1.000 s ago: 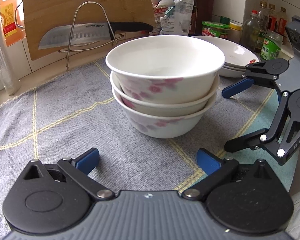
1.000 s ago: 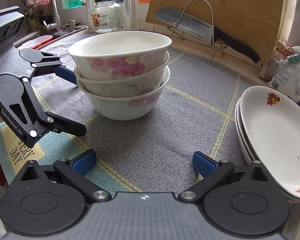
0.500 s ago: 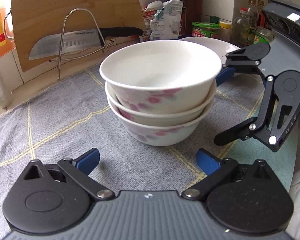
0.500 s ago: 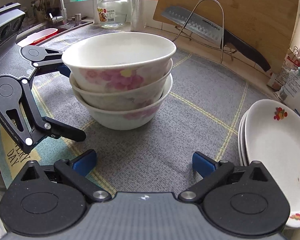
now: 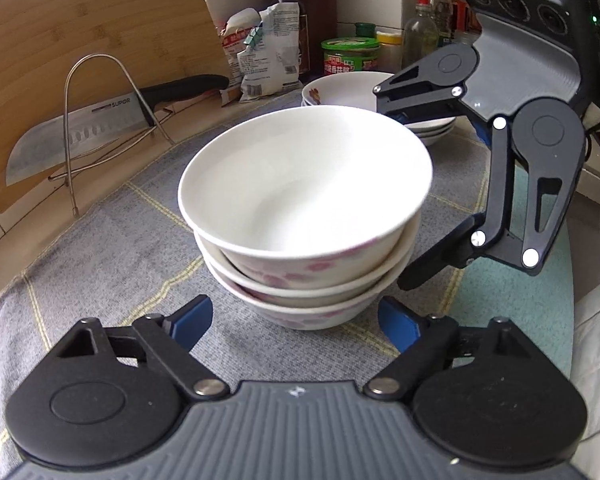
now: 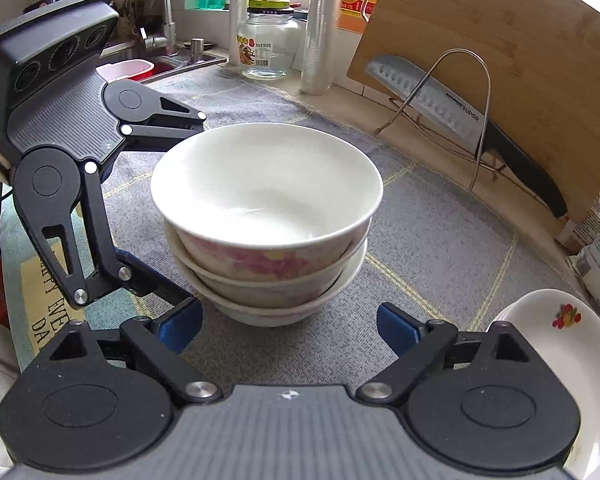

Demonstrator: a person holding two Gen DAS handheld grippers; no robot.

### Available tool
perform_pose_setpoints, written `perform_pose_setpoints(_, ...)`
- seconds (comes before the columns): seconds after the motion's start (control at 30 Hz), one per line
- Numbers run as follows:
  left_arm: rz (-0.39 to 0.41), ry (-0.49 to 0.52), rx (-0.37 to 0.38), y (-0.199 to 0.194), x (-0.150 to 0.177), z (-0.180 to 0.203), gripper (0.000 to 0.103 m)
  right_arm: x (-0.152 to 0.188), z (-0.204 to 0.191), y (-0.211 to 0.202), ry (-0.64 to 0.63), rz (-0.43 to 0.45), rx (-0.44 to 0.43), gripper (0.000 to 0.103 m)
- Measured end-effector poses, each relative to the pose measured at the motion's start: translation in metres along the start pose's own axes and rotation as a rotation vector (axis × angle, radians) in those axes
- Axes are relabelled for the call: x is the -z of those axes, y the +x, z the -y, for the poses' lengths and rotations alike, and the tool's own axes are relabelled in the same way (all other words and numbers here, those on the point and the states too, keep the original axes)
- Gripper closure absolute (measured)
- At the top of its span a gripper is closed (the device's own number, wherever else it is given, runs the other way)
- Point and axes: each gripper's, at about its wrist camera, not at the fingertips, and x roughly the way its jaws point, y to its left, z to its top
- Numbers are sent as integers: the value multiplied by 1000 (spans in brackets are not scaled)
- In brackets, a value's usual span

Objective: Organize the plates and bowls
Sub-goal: 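Close the left gripper on one side of the bowl stack while the right gripper grips the other side, then lift the bowl stack with both grippers and carry it over the plate stack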

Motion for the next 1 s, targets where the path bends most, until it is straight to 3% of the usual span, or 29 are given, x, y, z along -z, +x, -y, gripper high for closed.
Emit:
perform_pose_setpoints(0.67, -28, 121, 258, 3, -14, -28, 19, -19, 2, 6, -96, -76, -82, 16)
perform_pose_setpoints(1.0, -32, 142, 299, 7, -17, -33, 18, -26, 6, 13, -100, -98, -116, 16)
